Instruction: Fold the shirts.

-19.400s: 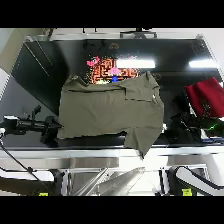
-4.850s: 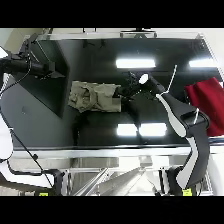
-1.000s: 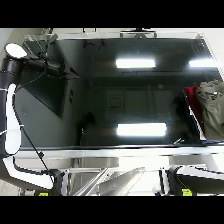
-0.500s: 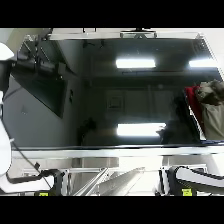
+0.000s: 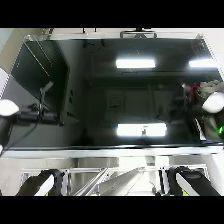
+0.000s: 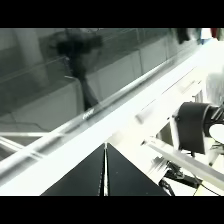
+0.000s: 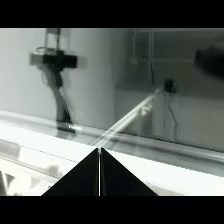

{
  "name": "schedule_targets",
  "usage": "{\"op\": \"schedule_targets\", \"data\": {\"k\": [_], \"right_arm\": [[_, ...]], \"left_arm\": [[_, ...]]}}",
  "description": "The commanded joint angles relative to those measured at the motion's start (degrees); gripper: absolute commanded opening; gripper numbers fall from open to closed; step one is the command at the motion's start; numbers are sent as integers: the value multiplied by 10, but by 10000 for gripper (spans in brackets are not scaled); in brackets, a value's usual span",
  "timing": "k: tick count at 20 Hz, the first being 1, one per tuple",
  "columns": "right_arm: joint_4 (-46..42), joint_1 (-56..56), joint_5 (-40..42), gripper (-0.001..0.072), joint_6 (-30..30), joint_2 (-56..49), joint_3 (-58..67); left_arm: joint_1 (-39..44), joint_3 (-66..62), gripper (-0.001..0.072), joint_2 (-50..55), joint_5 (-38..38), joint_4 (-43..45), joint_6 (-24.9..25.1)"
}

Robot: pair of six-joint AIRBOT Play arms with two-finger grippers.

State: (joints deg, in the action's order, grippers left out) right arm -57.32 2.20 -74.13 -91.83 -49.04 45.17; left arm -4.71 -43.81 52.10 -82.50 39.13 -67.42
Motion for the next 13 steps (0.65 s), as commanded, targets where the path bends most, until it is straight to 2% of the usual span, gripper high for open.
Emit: {"op": "schedule_targets", "data": {"k": [1,4,13], "right_arm": [[34,51,107,23,18,85,-123],[72,51,107,23,59,64,-123],[96,51,105,22,55,60,-123]], "left_arm": [[-28,98,4,-75,13,-2,1],[-48,108,4,-95,12,2,1],[-65,108,4,-103,9,2,1]]}}
